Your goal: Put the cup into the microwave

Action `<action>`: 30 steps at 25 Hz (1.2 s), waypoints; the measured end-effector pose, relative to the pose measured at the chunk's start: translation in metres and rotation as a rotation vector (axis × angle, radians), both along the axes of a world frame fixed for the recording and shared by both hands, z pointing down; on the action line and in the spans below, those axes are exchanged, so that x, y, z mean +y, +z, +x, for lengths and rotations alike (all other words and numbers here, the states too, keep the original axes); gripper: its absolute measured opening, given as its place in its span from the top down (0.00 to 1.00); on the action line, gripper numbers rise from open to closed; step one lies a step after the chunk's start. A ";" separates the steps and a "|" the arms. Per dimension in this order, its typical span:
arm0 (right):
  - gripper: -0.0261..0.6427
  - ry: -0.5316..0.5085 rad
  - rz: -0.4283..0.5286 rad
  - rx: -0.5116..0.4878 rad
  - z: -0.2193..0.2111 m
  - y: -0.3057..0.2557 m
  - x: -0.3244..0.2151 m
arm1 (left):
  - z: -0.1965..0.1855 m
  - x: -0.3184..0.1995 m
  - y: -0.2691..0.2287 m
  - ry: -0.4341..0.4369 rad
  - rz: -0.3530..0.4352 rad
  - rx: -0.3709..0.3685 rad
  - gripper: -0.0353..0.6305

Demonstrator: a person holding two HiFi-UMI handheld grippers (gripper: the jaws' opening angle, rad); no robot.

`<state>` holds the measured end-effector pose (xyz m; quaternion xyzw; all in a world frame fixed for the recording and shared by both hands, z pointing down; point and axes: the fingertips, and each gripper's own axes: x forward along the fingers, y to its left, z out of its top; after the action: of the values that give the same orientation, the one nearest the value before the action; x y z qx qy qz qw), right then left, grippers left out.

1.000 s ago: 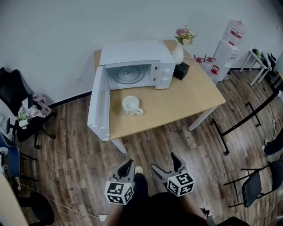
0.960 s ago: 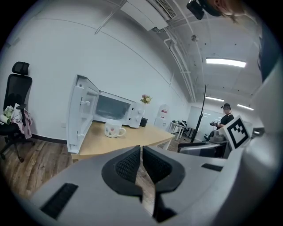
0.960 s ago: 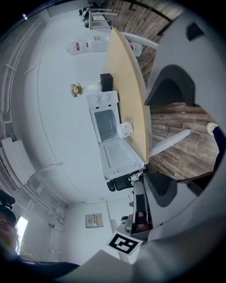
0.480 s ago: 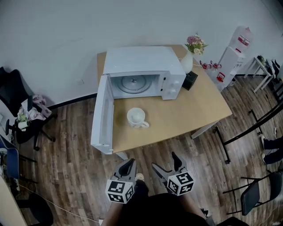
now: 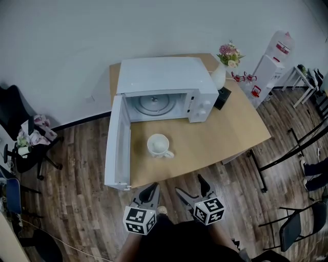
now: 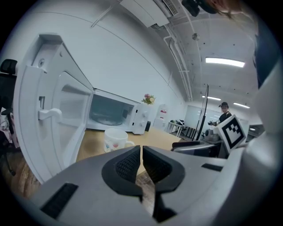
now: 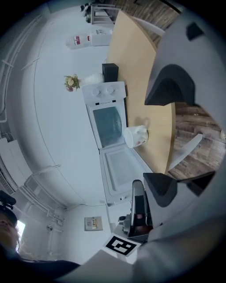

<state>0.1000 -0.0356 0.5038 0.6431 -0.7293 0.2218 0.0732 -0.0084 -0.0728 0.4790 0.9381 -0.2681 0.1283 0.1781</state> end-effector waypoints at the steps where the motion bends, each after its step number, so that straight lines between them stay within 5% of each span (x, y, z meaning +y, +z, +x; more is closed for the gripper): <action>1: 0.27 -0.001 0.004 0.000 0.001 0.000 -0.003 | 0.000 -0.003 0.001 0.001 0.000 -0.002 0.92; 10: 0.27 -0.083 0.016 0.051 0.005 -0.002 -0.031 | 0.001 -0.004 0.002 0.013 0.000 -0.023 0.92; 30: 0.27 -0.296 -0.033 0.107 0.002 0.042 -0.133 | 0.021 -0.067 0.017 -0.152 -0.055 -0.029 0.92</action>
<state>0.1025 -0.1688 0.5462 0.5383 -0.8074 0.1859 0.1545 0.0123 -0.1396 0.4961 0.9077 -0.3376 0.1352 0.2092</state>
